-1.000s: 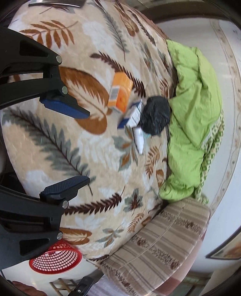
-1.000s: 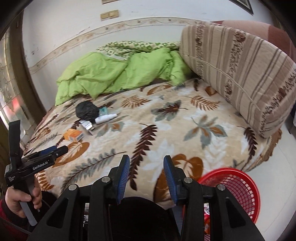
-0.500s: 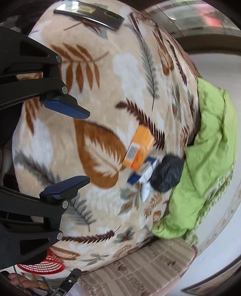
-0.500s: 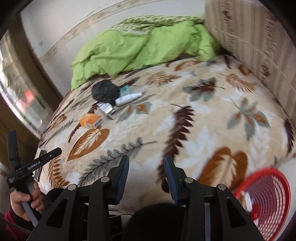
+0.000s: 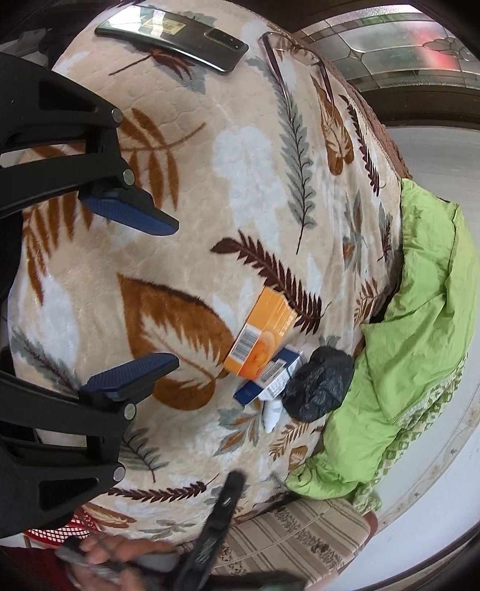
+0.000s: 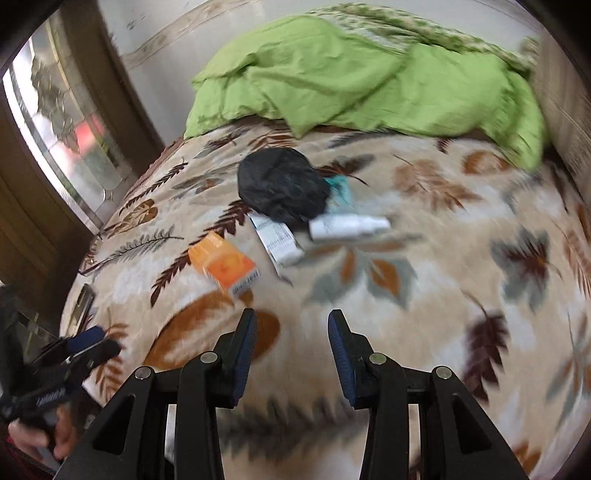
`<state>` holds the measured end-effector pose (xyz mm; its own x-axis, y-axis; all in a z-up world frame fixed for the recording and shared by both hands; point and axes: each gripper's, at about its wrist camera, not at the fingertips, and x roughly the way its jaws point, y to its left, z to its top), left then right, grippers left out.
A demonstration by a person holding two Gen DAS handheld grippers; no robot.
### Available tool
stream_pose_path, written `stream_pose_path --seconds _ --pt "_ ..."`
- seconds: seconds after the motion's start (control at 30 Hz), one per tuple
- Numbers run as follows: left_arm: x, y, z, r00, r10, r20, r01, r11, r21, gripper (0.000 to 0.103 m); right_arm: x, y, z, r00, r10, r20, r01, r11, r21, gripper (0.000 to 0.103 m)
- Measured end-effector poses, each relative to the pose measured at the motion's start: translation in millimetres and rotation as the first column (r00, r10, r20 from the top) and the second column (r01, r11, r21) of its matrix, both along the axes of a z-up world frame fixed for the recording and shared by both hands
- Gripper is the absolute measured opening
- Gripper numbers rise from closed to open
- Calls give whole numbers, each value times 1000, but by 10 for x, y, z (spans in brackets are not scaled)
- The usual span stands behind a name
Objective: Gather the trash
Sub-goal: 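Move both open tools back over the remaining items on the bed, then grasp the white-green medicine box with the right tool while the left tool grasps the orange OTC box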
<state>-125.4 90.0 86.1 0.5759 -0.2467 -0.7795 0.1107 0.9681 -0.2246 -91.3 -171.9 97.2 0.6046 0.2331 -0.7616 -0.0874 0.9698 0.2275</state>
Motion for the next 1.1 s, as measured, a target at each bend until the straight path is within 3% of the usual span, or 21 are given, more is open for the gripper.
stream_pose_path --seconds 0.17,0.4,0.73,0.9,1.1 --pt "97 119 -42 1000 21 -13 -21 1000 -19 65 624 279 -173 997 67 -26 -69 996 -64 43" --pt "213 141 -89 1000 9 -27 -10 999 -34 65 1190 535 -429 988 134 -73 -144 979 -142 43" --pt "304 135 -192 999 -7 -52 4 998 -65 65 1576 671 -782 976 150 -156 -180 963 -200 43" --pt "319 196 -193 998 4 -58 -9 996 -90 65 1424 745 -781 975 161 -152 -181 975 -128 41" --pt "333 274 -185 997 26 -74 -35 992 -120 65 836 1047 -752 941 272 -202 -263 962 69 41"
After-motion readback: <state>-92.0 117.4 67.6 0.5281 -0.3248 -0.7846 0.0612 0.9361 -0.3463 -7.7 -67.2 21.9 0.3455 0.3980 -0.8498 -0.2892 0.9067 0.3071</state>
